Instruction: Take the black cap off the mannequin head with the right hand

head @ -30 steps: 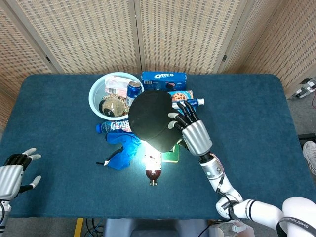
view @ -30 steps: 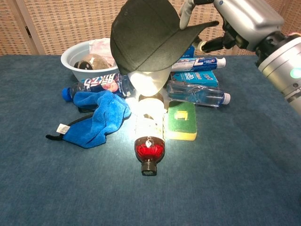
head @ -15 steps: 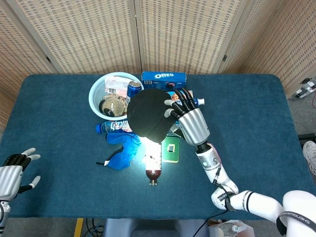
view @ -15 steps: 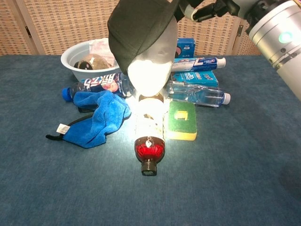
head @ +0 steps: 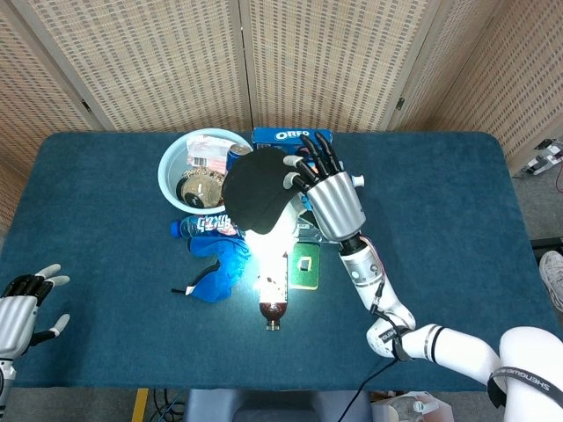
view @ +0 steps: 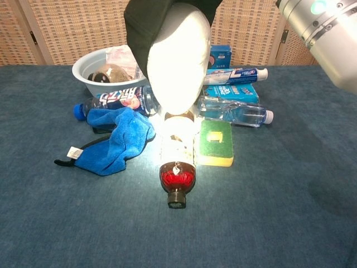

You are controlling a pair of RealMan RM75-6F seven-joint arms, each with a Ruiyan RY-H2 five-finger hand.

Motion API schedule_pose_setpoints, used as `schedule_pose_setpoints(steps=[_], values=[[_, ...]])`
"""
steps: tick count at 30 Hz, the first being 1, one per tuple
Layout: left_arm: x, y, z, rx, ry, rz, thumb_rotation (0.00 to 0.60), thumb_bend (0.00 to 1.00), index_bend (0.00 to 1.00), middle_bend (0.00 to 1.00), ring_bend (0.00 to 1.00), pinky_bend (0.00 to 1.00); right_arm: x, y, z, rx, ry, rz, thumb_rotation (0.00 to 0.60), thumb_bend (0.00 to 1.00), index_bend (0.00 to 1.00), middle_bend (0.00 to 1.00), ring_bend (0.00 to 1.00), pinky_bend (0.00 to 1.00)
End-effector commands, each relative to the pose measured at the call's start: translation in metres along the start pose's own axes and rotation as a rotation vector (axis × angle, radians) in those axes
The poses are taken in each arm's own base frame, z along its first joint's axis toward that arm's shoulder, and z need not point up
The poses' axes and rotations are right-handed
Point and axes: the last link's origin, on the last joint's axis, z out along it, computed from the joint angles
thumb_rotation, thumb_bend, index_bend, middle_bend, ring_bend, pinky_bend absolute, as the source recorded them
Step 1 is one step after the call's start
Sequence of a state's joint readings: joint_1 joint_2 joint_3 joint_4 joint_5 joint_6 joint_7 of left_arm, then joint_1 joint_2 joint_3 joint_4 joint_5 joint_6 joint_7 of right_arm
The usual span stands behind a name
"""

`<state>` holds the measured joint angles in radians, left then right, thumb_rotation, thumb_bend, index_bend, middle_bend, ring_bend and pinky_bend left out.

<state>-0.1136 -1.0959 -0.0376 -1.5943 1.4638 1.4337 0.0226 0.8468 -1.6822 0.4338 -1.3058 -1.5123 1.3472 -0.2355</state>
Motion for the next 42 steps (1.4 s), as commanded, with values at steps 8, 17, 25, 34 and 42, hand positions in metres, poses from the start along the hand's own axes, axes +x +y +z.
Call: schedule_pose_setpoints(steps=[8,17,25,34,42], values=[[-0.001,0.0,-0.001,0.003,-0.004,-0.001,0.6,0.23,0.29,0.17,0.22,0.15,0.004,0.005,0.027,-0.023,0.02,-0.044,0.6,0.49,0.6,0.33,0.06,0.0],[-0.001,-0.002,-0.001,0.006,-0.004,0.0,0.6,0.23,0.29,0.17,0.22,0.15,0.01,0.012,0.051,-0.04,0.052,-0.106,0.6,0.49,0.6,0.34,0.07,0.0],[-0.002,-0.002,-0.001,0.01,-0.009,-0.001,0.6,0.23,0.29,0.17,0.22,0.15,0.026,0.03,0.063,-0.082,0.095,-0.124,0.6,0.49,0.6,0.34,0.07,0.0],[-0.003,0.001,0.001,-0.007,-0.009,-0.002,0.6,0.23,0.29,0.17,0.22,0.15,0.041,0.057,0.059,-0.112,0.101,-0.183,0.6,0.49,0.6,0.34,0.08,0.0],[-0.005,0.004,0.0,-0.011,-0.011,-0.006,0.6,0.23,0.29,0.17,0.22,0.15,0.048,0.091,0.048,-0.174,0.081,-0.22,0.6,0.49,0.6,0.34,0.08,0.0]])
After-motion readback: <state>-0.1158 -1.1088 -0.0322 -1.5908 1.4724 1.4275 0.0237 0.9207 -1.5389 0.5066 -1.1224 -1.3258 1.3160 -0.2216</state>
